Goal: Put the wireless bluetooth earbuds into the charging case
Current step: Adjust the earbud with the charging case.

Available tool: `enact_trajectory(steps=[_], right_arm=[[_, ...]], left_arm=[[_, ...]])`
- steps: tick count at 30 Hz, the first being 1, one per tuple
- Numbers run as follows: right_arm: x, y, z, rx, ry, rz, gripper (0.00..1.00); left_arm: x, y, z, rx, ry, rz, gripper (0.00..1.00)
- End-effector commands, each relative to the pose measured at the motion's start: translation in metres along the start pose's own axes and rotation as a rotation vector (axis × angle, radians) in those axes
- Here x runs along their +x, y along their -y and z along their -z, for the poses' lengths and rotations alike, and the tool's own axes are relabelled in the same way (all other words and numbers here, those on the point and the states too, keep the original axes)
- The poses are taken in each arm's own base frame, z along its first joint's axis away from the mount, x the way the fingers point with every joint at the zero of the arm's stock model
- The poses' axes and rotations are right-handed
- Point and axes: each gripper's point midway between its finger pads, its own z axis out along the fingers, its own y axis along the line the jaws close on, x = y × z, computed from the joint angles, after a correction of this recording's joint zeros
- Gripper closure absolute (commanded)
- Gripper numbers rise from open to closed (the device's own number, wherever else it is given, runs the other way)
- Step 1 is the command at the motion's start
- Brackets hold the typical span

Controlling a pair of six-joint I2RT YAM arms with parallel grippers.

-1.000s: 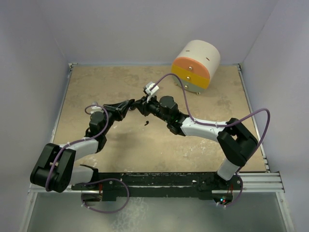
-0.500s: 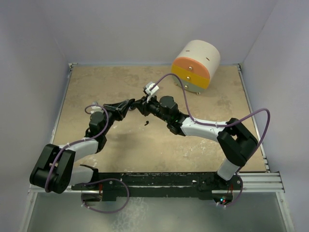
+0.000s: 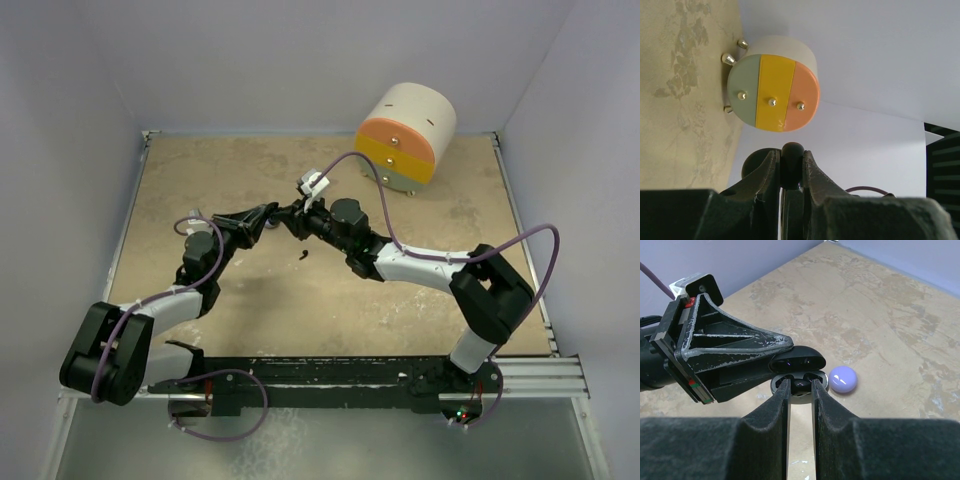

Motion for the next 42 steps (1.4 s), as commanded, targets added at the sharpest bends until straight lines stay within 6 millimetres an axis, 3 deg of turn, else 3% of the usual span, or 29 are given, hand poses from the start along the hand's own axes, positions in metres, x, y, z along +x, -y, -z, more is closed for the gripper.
enact_trajectory(steps=[1,3,6,10,15,21,31,42], right_arm=[[-0.026,-0.001,-0.002,0.002,0.065,0.016,0.8],[-0.025,-0.001,-0.003,0.001,0.062,0.016,0.78],[-0.023,-0.001,-0.004,0.003,0.056,0.013,0.5],[-0.037,-0.003,0.001,-0.002,0.101,0.01,0.32],[-0.064,-0.007,0.016,-0.008,0.189,-0.012,0.31],[-0.073,0.004,0.029,0.062,0.221,-0.058,0.29],[-0.037,0.046,0.023,0.307,0.088,-0.113,0.27],[-0.023,0.047,0.015,0.309,0.05,-0.098,0.27]], left_arm=[[0.007,0.026,0.001,0.081,-0.02,-0.004,1.0],[0.007,0.028,0.001,0.085,-0.022,-0.004,1.0],[0.007,0.027,0.001,0.083,-0.022,-0.004,1.0],[0.006,0.021,0.001,0.071,-0.019,-0.006,1.0],[0.005,0.016,0.0,0.064,-0.017,-0.002,1.0],[0.004,0.012,0.0,0.056,-0.013,-0.001,1.0],[0.004,0.013,0.0,0.06,-0.017,0.002,1.0],[0.004,0.013,-0.001,0.057,-0.017,-0.001,1.0]])
